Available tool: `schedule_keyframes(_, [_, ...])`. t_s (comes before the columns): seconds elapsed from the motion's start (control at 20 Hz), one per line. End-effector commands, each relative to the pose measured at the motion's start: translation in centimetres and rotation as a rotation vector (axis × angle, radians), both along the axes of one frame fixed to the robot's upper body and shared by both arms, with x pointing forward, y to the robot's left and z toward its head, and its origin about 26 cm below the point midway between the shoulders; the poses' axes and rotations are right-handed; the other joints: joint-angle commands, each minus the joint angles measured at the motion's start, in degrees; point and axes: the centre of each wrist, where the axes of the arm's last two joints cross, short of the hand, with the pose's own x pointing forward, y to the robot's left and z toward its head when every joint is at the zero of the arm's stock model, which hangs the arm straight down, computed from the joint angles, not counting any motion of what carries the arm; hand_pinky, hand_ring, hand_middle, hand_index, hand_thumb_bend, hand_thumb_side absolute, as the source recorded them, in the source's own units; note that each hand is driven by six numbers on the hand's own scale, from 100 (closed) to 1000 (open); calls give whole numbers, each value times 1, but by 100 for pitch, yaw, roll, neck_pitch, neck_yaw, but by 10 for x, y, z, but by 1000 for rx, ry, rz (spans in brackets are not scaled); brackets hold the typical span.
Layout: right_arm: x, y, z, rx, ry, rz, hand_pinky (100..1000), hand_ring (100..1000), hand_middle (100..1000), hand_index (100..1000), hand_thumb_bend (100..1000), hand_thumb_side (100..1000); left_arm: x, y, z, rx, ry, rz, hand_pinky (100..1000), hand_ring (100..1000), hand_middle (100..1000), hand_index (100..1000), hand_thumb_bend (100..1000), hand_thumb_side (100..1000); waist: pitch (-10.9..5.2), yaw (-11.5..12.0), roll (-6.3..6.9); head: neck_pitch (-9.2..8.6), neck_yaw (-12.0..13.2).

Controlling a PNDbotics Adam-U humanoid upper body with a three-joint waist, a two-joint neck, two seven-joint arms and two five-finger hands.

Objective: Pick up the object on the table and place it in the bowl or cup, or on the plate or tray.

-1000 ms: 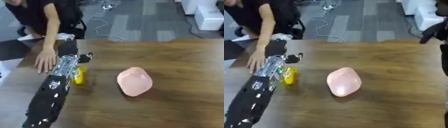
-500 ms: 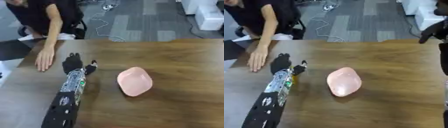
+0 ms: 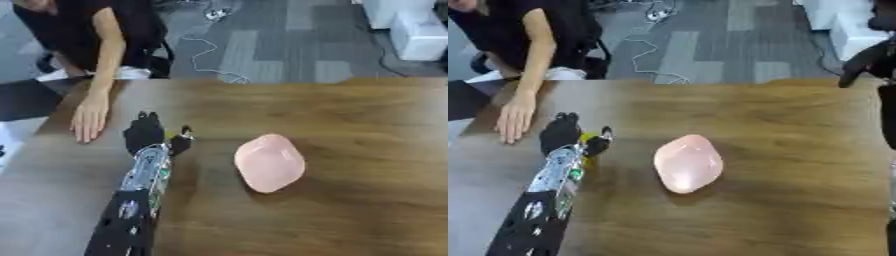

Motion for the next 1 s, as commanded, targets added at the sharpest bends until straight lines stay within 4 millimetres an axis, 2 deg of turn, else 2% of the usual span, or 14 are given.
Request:
schedule_keyframes(0.05, [-2, 0, 12, -5, -37, 12, 401, 533, 747, 1000, 155, 1000, 9, 11, 9, 95, -48, -3, 571, 791, 833, 883, 323, 684, -49, -17, -38, -2, -2])
schedule_keyframes(0.1, [-2, 0, 12, -3, -36, 13, 398, 530, 745, 1000, 152, 1000, 11, 14, 8, 115, -56, -1, 565, 789, 834, 884, 350, 708, -50, -21, -41, -2, 1])
schedule_keyframes(0.25, [-2, 0, 12, 3, -36, 16, 394, 527, 743, 1000, 151, 1000, 15, 19, -1, 136, -65, 11, 566, 787, 833, 882, 352, 726, -46, -28, -48, -2, 5])
schedule_keyframes(0.45, [-3, 0, 12, 5, -36, 20, 387, 519, 739, 1000, 155, 1000, 15, 21, -16, 122, -53, 22, 568, 777, 828, 872, 312, 735, -35, -26, -57, -2, 1])
schedule_keyframes(1.0, [-3, 0, 12, 13, -34, 24, 376, 511, 732, 1000, 154, 1000, 15, 28, -40, 91, -42, 77, 556, 754, 806, 857, 216, 720, -25, -20, -73, -2, -25])
